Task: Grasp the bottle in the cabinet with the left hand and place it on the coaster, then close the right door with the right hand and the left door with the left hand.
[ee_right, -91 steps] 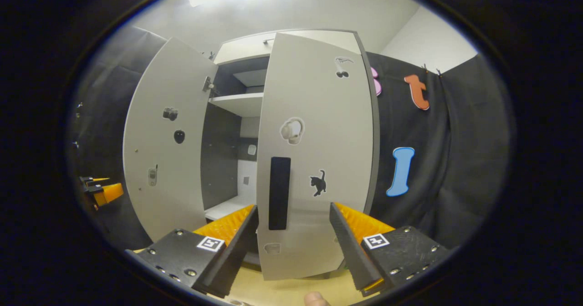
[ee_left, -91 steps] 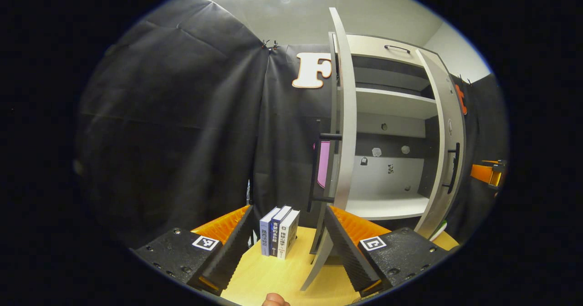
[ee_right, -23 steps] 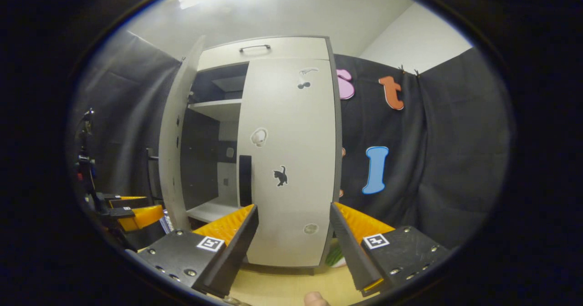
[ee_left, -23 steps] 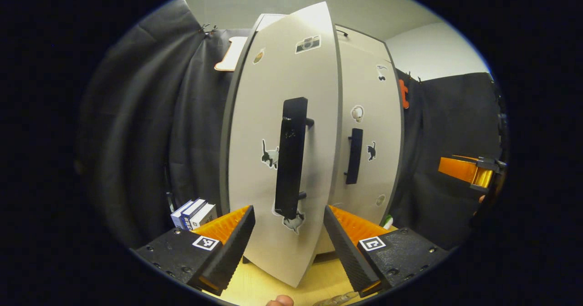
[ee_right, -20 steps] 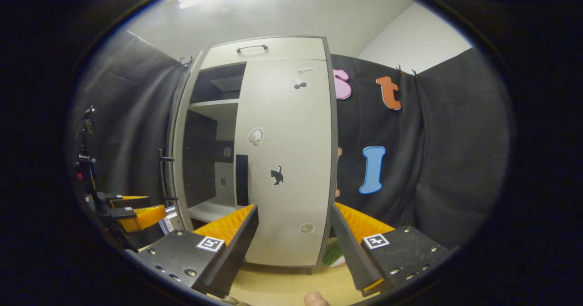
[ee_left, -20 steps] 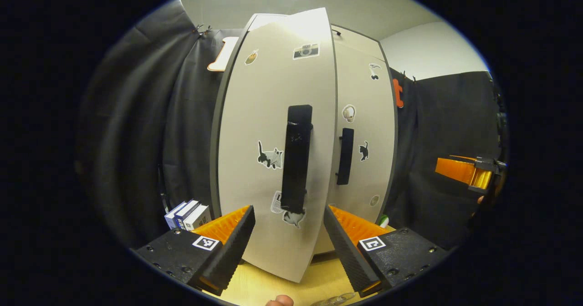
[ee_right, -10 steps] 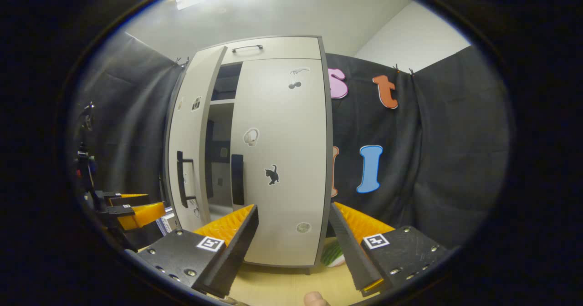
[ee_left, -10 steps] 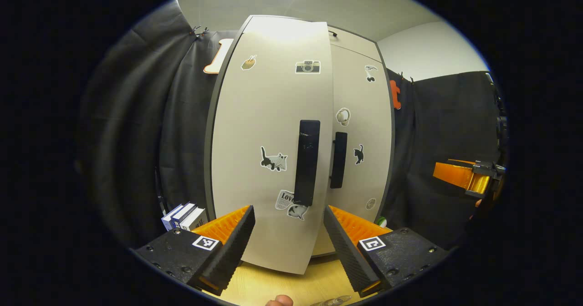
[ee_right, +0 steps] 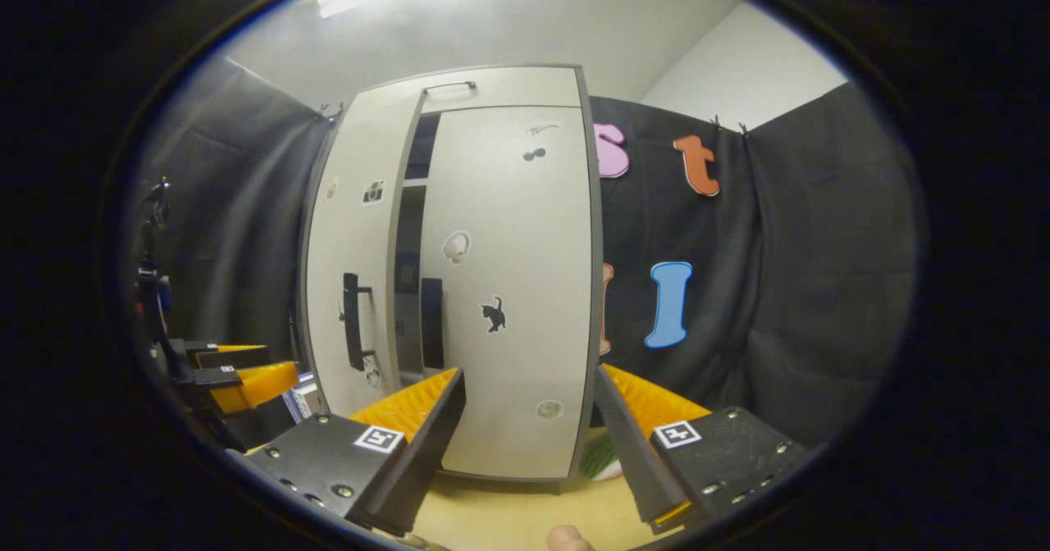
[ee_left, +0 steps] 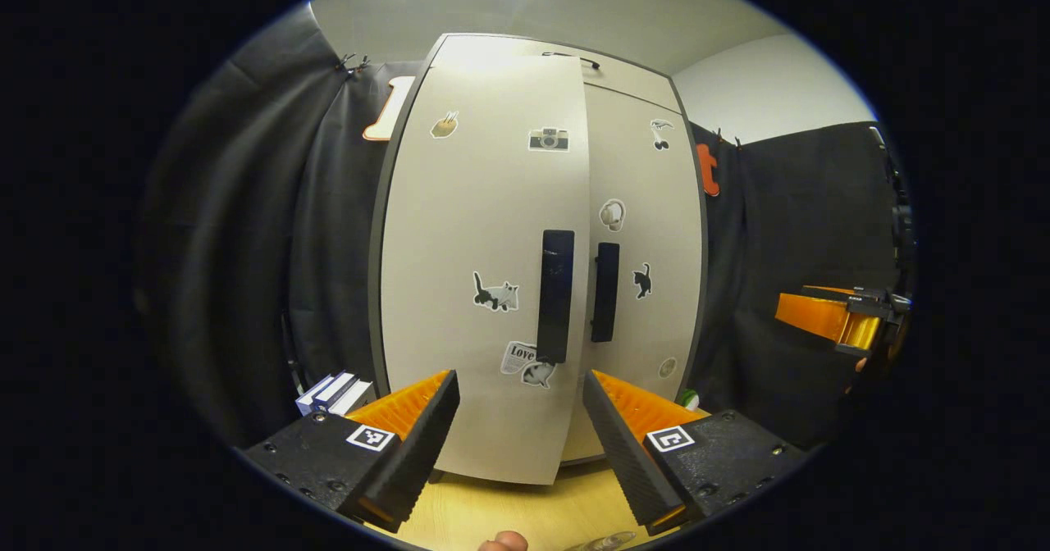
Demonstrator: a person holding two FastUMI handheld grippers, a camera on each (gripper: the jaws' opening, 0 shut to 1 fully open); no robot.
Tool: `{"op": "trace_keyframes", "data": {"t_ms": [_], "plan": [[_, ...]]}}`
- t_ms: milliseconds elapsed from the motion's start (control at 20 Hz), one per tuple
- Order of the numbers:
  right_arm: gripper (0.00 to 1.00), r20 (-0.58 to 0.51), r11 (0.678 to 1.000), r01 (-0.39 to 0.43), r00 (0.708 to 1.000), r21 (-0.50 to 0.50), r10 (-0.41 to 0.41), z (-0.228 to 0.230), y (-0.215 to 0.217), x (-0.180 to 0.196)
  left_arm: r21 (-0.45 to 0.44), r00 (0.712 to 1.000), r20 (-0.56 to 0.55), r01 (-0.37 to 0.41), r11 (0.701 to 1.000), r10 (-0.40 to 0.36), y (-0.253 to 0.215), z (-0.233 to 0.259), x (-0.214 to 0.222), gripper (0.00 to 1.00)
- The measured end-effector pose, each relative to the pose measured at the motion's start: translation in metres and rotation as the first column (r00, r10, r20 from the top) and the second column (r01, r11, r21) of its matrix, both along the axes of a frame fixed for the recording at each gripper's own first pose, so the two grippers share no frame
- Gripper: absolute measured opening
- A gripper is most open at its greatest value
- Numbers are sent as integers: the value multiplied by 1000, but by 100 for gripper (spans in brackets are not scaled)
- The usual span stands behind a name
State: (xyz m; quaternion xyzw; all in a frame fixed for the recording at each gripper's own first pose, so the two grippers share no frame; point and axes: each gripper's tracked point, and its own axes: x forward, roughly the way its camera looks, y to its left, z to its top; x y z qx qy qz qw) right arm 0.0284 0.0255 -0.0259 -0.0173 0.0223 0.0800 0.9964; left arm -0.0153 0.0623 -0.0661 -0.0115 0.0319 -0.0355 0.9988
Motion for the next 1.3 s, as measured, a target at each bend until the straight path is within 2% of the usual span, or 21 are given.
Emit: {"op": "trace_keyframes", "data": {"t_ms": [100,450,500,550,650,700,750,800,950,1000,1050,1100,1300], "plan": [[95,-1,1000,0,1000,-1,0,0,-1,-1,-1,1000,0,-3,1000,3,1,0,-1,96],[95,-2,1000,-1,1000,-3,1,-2,-2,-2,4,1000,3,-6,1000,6,0,1,-2,96],[92,-3,1000,-1,1000,-4,1,-3,-2,-2,5,1000,3,-7,1000,7,0,1,-2,96],[95,-4,1000,-1,1000,-4,1,-3,-2,-2,7,1000,1,-7,1000,7,-1,1,-1,96],[92,-5,1000,0,1000,-3,0,-4,-3,-2,5,1000,0,-8,1000,8,-1,0,-2,96],[95,-6,1000,1,1000,-2,-1,-4,-3,-1,4,1000,-1,-10,1000,10,-1,0,-2,96],[92,-5,1000,2,1000,-2,-2,-5,-3,-1,4,1000,0,-12,1000,12,-1,1,-1,96],[95,-5,1000,4,1000,-4,-4,-4,-4,0,4,1000,-3,-17,1000,17,0,2,0,96],[95,-2,1000,-4,1000,-8,4,4,3,4,11,999,4,-53,999,53,4,14,1,96],[92,5,1000,-6,1000,-8,6,9,6,6,14,998,10,-60,998,60,4,20,2,96],[95,12,1000,-6,1000,-9,6,15,8,6,17,998,20,-62,998,62,4,28,4,92],[95,17,1000,-8,1000,-12,8,20,12,8,19,998,28,-62,998,61,2,35,7,96],[92,40,1000,2,999,11,-3,35,17,8,6,998,47,-40,999,40,-11,59,16,96]]}}
